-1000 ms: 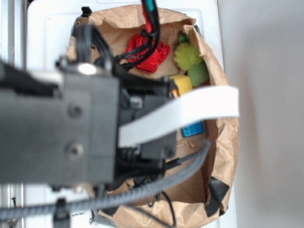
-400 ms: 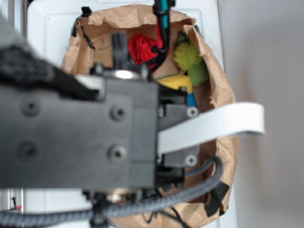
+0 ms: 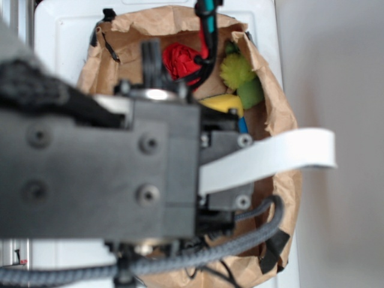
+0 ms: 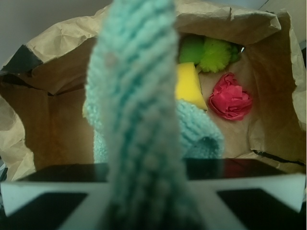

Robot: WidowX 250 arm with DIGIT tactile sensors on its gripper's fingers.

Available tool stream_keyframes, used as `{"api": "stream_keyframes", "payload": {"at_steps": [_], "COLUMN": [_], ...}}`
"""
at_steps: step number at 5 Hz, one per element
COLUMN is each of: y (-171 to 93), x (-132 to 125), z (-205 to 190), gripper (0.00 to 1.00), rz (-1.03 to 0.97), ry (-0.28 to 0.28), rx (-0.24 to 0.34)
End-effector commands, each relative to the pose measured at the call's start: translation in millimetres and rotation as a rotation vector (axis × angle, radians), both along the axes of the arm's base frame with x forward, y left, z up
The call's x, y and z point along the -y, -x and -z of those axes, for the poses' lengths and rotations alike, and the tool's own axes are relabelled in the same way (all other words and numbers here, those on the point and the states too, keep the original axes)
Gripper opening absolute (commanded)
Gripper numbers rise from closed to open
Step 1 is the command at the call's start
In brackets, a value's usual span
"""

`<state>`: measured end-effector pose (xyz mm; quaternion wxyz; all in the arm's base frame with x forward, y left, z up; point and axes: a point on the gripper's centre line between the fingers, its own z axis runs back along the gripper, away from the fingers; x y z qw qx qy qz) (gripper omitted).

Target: Grab the blue cloth.

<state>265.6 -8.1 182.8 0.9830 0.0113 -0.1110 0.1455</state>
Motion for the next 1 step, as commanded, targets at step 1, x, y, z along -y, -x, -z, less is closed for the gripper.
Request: {"api": "stream_keyframes", "payload": {"at_steps": [1], "y": [3.6], "x": [1.6], "z": [-12.6], "gripper": [0.0], "rz": [0.0], "ry": [0.011], "rx": [0.059]}}
